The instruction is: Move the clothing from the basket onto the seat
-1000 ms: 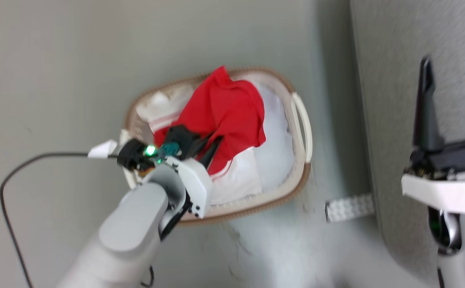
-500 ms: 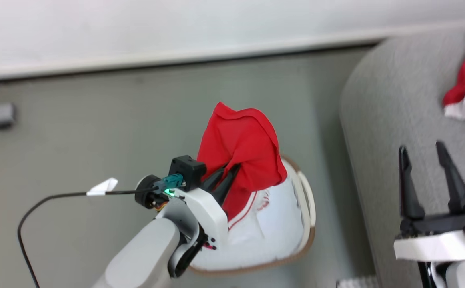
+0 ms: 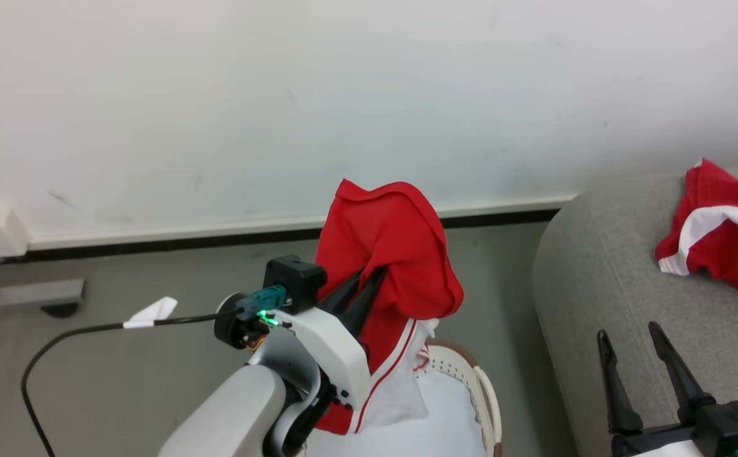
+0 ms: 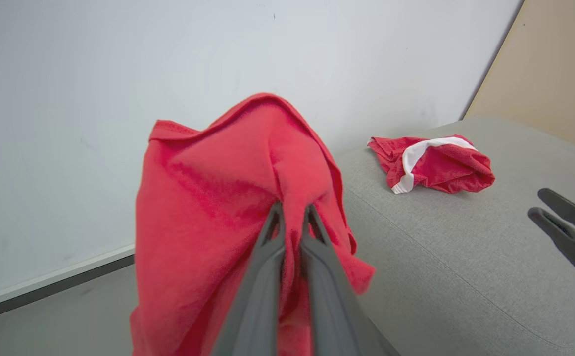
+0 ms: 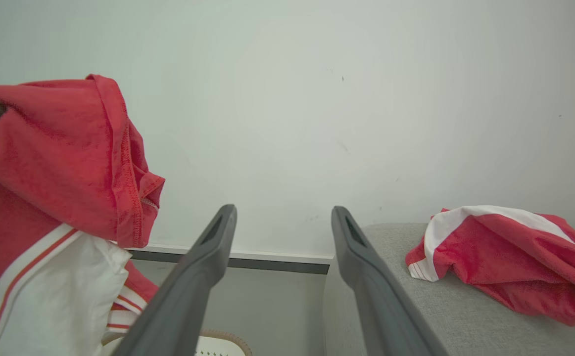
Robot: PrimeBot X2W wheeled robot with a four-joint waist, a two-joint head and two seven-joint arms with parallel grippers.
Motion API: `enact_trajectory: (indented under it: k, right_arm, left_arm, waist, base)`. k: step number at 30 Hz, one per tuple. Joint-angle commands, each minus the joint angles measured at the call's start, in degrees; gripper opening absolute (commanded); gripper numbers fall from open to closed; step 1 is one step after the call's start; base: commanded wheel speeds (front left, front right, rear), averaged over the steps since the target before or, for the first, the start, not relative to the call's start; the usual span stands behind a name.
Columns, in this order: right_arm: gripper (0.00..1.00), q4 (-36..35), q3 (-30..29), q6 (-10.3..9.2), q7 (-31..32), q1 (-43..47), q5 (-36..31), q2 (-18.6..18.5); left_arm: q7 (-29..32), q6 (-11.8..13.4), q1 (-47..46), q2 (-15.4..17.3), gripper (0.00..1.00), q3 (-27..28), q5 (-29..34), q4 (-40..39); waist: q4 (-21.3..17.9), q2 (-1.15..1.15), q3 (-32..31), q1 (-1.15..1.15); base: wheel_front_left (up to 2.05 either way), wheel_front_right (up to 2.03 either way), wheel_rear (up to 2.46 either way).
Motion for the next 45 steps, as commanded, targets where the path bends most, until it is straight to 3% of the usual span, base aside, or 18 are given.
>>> enact_trajectory:
  k: [1,8,12,20,28,42,43,44,45]
  right_arm:
    - [1.0,0.1,0.4,-0.13,0.0,0.8,-0.3,-0.2]
    - [1.0,-0.3,5.2,-0.13,0.0,-0.3,-1.2,-0.1]
    - [1.0,0.6,11.3,-0.13,0.0,-2.6,-1.7,-0.7]
    - [1.0,3.4,23.3,-0.13,0.0,-9.7,-2.8,-6.2]
    - [1.0,8.7,32.5,-0.13,0.0,-16.1,-3.5,-6.0]
    - [1.0,15.3,27.7,-0.13,0.0,-20.4,-8.3,-1.0]
    - [0.95,15.8,27.5,-0.13,0.0,-20.5,-8.2,-0.7]
    - [0.47,16.1,27.3,-0.13,0.0,-20.5,-7.8,-0.5]
    - [0.06,16.4,27.2,-0.13,0.0,-20.5,-7.4,-0.3]
  left_arm:
    - [0.5,0.4,0.6,0.5,0.0,0.3,-0.9,-1.3]
    - [2.8,1.8,1.6,1.6,0.0,0.3,-1.5,-6.3]
    - [3.6,1.8,2.4,2.1,0.0,-0.1,-1.5,-8.1]
    - [4.3,1.8,2.2,1.3,0.0,-1.4,-1.5,-9.3]
    - [4.9,1.5,1.0,0.5,0.0,-2.7,-1.1,-9.1]
    - [5.9,1.0,0.3,-0.7,0.0,-5.0,-1.1,-9.8]
    - [6.0,1.0,0.3,-0.8,0.0,-5.1,-1.2,-9.8]
    - [6.2,0.9,0.3,-0.8,0.0,-5.3,-1.3,-9.9]
    - [6.2,0.9,0.3,-0.9,0.0,-5.4,-1.3,-10.0]
  waist:
    - [0.3,0.0,-2.5,0.03]
    - [0.0,0.0,-4.2,0.03]
    - [-0.1,0.0,-4.5,0.03]
    - [0.1,0.0,-4.7,0.03]
    - [1.2,0.0,-4.6,0.03]
    - [2.4,0.0,-4.0,0.03]
    - [2.5,0.0,-4.0,0.03]
    - [2.5,0.0,-4.0,0.03]
    - [2.6,0.0,-4.0,0.03]
  base:
    - [0.0,0.0,0.0]
    - [0.0,0.0,0.0]
    - [0.0,0.0,0.0]
    - [0.0,0.0,0.0]
    - [0.0,0.0,0.0]
    - [0.0,0.0,0.0]
    - [0.0,0.0,0.0]
    - [0.0,0.0,0.0]
    - [0.0,0.0,0.0]
